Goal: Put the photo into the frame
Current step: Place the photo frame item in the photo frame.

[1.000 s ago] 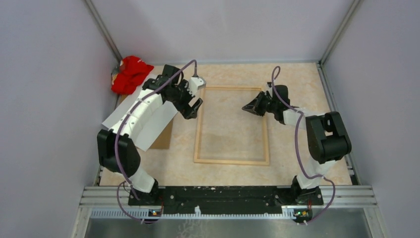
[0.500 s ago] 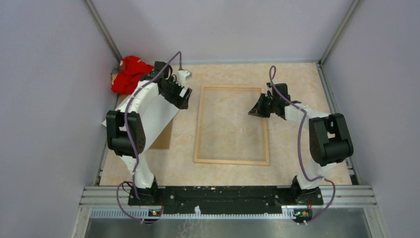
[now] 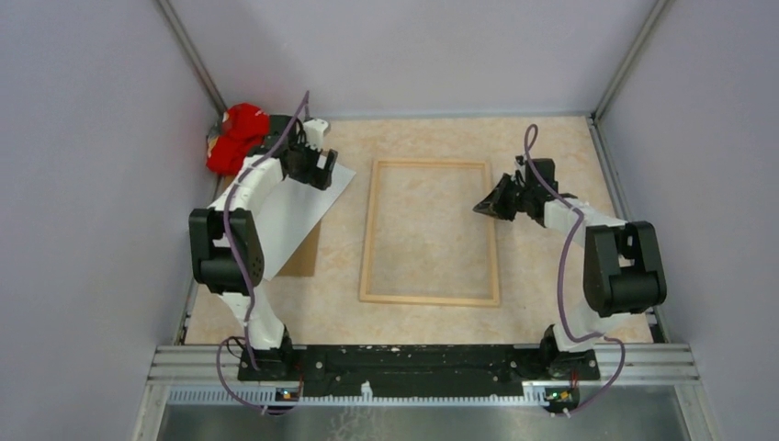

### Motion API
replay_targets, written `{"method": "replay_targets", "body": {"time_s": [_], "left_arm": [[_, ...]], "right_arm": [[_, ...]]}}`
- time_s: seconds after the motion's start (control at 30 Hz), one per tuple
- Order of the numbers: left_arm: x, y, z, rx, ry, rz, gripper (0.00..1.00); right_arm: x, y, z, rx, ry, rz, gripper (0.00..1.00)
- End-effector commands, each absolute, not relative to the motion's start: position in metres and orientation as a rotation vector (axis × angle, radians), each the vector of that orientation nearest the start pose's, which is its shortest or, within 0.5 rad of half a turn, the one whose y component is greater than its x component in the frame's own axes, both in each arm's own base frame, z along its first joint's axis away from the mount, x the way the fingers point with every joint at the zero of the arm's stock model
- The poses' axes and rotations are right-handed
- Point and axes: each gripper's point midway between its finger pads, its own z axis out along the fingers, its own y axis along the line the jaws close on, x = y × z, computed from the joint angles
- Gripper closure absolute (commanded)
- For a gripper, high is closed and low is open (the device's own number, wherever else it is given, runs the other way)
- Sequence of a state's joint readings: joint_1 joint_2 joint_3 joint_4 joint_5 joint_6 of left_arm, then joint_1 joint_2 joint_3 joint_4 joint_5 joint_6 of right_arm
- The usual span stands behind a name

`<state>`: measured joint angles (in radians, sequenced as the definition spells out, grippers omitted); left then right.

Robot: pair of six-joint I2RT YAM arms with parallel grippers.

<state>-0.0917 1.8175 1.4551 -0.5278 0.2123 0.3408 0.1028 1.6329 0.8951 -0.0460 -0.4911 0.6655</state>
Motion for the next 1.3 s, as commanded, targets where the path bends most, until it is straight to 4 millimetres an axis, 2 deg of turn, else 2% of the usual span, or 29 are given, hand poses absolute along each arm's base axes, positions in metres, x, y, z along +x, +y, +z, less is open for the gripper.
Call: {"method": "replay_targets", "body": {"time_s": [0.0,0.13,0.3,0.4,0.57,0.67,0.87,1.1,1.27], "left_arm": [[0.472,-0.053,0.155,0.474,2.251,-0.215,0.01],[0.455,-0.081,0.134,0.566,2.298,-0.430,0.08],[0.434,-0.118,0.109,0.655,2.311,-0.565,0.16],[0.419,-0.143,0.099,0.715,2.297,-0.648,0.30],[0.397,-0.168,0.083,0.761,2.297,-0.795,0.66],[0.394,-0.174,0.079,0.752,2.296,-0.859,0.74],[0.390,-0.179,0.069,0.751,2.306,-0.911,0.78],[0.386,-0.180,0.059,0.756,2.313,-0.911,0.70],[0.384,-0.180,0.059,0.735,2.307,-0.915,0.70]], "right_arm": [[0.383,0.137,0.114,0.350,2.302,0.857,1.00],[0.381,0.140,0.126,0.321,2.266,0.878,1.00],[0.380,0.156,0.142,0.282,2.191,1.019,1.00],[0.377,0.165,0.147,0.285,2.156,1.117,1.00],[0.376,0.176,0.158,0.293,2.120,1.241,1.00],[0.374,0.183,0.166,0.300,2.101,1.322,1.00],[0.375,0.190,0.185,0.299,2.060,1.426,1.00],[0.371,0.197,0.200,0.309,2.041,1.529,1.00],[0.367,0.202,0.213,0.316,2.019,1.610,1.00]]}}
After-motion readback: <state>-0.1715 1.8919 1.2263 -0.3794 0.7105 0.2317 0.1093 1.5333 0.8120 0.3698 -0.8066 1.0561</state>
